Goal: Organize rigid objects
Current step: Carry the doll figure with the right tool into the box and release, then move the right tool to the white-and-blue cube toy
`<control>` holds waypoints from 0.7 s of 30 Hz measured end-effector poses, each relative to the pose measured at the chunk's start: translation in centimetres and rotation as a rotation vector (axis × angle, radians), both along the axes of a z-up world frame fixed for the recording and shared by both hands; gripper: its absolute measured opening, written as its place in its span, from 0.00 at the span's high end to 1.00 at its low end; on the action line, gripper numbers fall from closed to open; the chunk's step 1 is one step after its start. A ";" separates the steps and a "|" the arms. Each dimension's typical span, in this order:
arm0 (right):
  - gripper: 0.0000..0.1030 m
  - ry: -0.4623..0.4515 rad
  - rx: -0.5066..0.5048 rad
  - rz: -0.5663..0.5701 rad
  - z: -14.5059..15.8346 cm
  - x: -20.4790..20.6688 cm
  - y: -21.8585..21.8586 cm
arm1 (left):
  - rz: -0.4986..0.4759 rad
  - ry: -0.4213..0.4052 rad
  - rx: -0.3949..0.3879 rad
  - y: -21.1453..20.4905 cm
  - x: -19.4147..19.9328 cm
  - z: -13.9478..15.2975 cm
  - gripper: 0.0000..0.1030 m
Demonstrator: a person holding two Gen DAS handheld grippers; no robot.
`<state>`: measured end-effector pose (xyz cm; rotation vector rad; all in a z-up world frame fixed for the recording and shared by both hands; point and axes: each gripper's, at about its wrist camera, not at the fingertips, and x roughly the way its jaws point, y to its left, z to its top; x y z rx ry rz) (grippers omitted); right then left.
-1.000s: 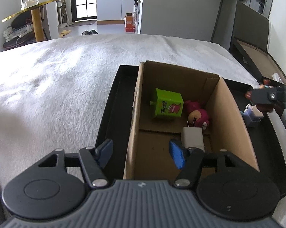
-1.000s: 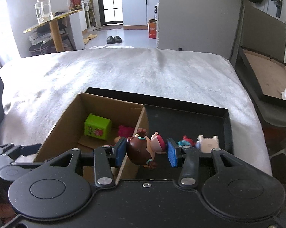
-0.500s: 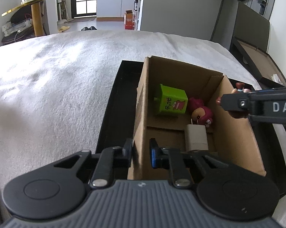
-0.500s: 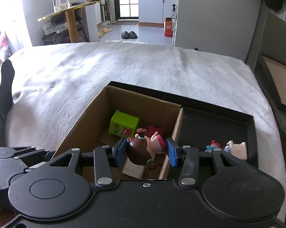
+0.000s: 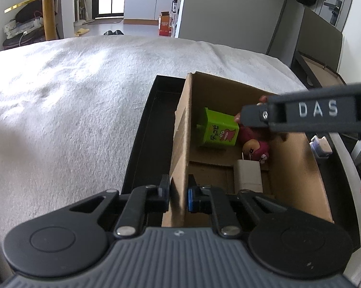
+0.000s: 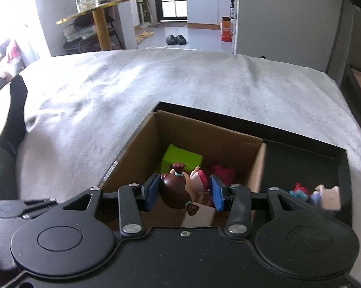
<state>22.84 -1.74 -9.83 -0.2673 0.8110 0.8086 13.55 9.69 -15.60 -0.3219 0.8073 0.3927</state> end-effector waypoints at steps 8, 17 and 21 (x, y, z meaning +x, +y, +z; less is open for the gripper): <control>0.49 0.010 0.012 -0.011 0.2 0.0 -0.4 | 0.014 0.003 -0.009 0.2 -0.1 0.1 0.87; 0.45 0.012 0.008 -0.075 0.4 0.4 -3.5 | 0.013 0.011 0.012 -0.3 0.0 0.3 0.87; 0.44 0.007 0.012 -0.100 0.7 0.7 -5.0 | 0.008 0.014 0.027 -0.5 0.1 0.5 0.87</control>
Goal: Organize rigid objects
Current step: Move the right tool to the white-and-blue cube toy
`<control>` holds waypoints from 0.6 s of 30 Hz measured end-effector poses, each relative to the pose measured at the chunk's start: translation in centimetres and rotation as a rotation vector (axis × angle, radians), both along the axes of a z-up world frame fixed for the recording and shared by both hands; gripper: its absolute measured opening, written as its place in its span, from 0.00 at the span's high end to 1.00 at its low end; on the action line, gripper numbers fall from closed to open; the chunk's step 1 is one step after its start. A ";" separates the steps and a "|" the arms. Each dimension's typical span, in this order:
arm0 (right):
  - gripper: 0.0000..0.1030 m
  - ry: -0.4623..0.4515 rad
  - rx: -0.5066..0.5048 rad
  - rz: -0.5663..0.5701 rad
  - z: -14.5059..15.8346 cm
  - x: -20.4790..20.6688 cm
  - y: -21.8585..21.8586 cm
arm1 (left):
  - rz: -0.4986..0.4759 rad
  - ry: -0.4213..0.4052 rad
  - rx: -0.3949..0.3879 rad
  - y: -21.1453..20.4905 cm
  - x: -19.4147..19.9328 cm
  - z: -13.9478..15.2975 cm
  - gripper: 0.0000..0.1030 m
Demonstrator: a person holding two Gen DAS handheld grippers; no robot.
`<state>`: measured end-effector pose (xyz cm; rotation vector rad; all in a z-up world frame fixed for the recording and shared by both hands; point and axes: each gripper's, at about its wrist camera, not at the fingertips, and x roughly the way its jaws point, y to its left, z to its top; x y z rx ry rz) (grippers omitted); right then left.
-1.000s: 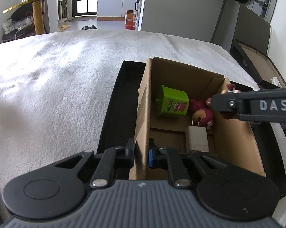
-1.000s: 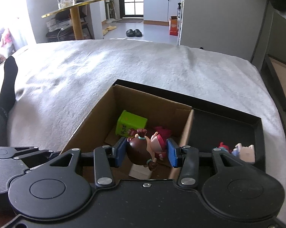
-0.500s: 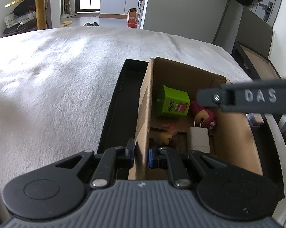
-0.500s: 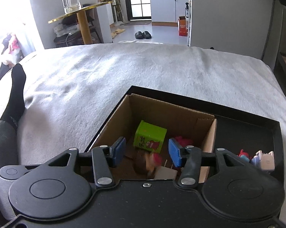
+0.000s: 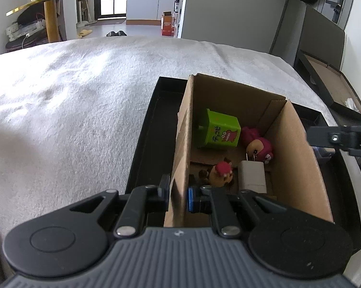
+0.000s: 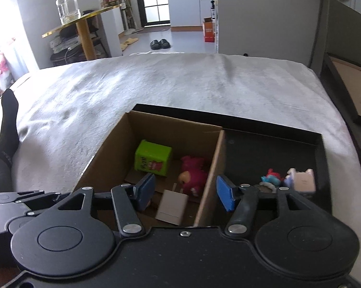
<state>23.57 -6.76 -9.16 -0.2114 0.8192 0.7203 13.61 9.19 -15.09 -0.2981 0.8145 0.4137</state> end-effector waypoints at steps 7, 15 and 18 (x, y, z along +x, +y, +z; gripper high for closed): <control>0.44 0.002 0.001 -0.046 0.0 0.6 -2.4 | -0.005 -0.001 0.028 -0.2 0.1 0.4 0.87; 0.44 0.024 0.007 -0.078 -0.7 1.5 -4.2 | -0.006 0.016 0.070 -0.7 0.3 0.4 0.88; 0.43 0.035 0.007 -0.085 -1.1 1.7 -4.8 | -0.005 0.029 0.076 -0.6 0.6 0.4 0.87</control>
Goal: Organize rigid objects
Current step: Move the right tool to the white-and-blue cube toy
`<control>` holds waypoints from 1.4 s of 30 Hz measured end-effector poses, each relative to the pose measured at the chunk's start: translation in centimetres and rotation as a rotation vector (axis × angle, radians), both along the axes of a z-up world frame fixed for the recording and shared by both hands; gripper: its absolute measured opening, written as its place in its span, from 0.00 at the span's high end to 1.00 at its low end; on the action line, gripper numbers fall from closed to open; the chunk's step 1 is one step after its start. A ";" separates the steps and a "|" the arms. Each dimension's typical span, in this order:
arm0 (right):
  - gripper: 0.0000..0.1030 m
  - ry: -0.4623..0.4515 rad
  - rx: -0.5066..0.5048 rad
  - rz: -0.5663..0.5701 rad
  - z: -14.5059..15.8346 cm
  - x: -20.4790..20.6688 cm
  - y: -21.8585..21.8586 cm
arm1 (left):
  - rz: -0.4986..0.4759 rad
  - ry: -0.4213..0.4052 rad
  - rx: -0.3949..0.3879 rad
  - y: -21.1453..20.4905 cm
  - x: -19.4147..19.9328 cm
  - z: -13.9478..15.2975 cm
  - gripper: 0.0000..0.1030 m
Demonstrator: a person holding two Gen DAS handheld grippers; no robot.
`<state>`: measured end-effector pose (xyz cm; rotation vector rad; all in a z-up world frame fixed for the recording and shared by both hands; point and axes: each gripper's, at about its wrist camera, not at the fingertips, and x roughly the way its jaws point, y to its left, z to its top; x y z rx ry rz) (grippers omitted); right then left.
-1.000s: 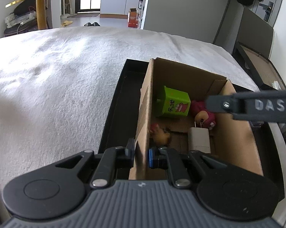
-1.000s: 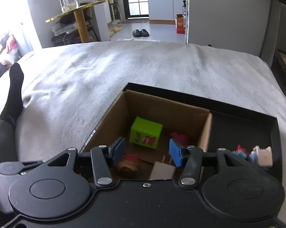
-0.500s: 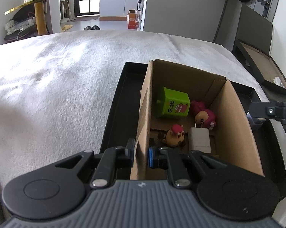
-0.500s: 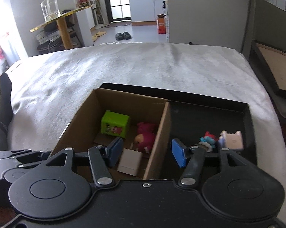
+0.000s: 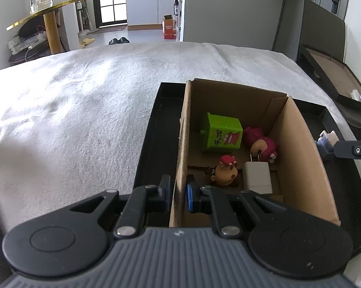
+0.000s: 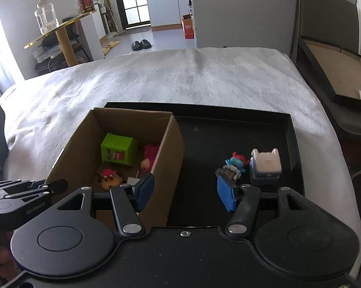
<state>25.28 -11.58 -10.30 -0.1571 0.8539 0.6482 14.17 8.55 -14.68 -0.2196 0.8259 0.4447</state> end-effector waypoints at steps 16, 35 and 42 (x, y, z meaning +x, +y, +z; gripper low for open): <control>0.43 0.047 0.004 -0.106 -2.6 3.3 -3.6 | 0.033 0.054 0.043 -0.2 1.6 -0.6 0.44; 0.31 0.050 0.002 -0.151 -5.2 7.7 -4.2 | 0.029 0.075 0.066 -1.1 3.9 -0.4 0.20; 0.30 0.055 0.004 -0.158 -6.1 9.2 -4.3 | 0.024 0.084 0.073 -1.3 4.5 -0.6 0.20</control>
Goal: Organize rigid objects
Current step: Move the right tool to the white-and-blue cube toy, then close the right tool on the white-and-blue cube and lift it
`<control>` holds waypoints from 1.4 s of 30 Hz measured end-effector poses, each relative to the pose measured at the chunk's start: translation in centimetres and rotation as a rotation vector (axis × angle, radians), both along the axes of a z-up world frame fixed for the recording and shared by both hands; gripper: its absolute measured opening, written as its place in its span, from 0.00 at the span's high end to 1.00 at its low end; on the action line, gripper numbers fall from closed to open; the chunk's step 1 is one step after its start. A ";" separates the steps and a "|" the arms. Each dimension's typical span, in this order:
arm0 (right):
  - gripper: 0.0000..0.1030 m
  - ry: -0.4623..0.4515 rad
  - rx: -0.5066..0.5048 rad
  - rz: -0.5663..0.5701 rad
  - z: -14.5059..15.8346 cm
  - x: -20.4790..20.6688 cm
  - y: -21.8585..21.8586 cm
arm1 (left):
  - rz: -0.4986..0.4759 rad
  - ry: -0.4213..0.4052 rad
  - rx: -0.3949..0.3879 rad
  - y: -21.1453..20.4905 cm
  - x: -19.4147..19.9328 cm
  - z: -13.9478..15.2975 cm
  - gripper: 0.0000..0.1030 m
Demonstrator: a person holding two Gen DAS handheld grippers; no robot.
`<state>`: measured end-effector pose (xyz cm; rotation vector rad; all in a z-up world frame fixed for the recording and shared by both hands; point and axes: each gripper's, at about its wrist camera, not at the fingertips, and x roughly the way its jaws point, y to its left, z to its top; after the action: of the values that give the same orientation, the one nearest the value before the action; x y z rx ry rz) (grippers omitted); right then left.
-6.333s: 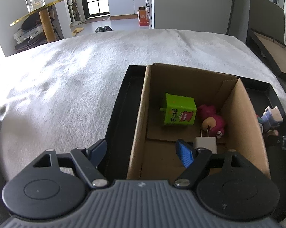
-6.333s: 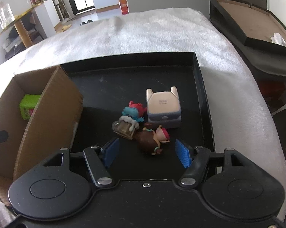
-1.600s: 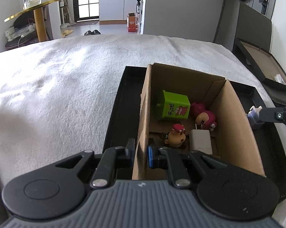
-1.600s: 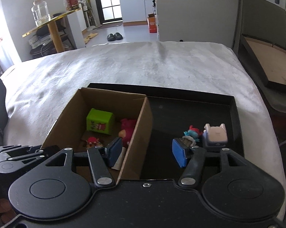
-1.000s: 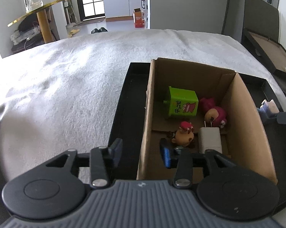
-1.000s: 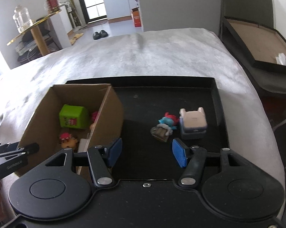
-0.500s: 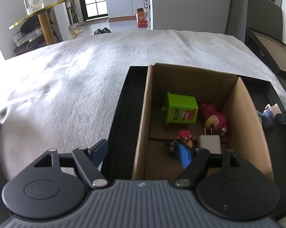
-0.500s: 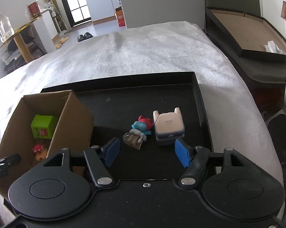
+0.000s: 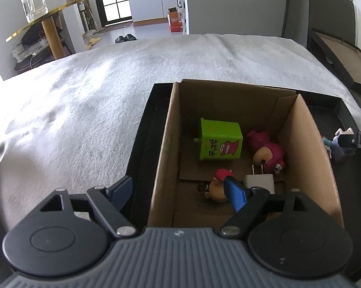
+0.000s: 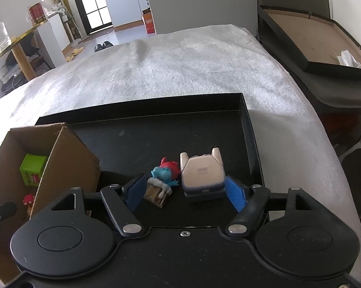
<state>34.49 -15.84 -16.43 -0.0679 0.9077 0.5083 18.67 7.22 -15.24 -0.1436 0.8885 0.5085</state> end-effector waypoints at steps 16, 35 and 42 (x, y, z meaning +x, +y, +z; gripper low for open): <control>0.60 -0.037 -0.045 0.029 -0.4 0.5 0.1 | 0.004 -0.001 -0.008 0.0 0.0 -0.1 0.20; 0.40 0.024 -0.008 -0.022 0.1 -0.2 -1.0 | 0.009 -0.002 -0.007 -0.1 0.0 -0.2 0.20; 0.40 0.069 -0.004 -0.053 -1.4 1.1 0.1 | 0.010 0.000 -0.009 0.0 0.0 -0.3 0.20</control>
<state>35.59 -15.73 -17.80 -0.0297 0.9757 0.4623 18.68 7.17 -15.52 -0.1562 0.8908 0.5137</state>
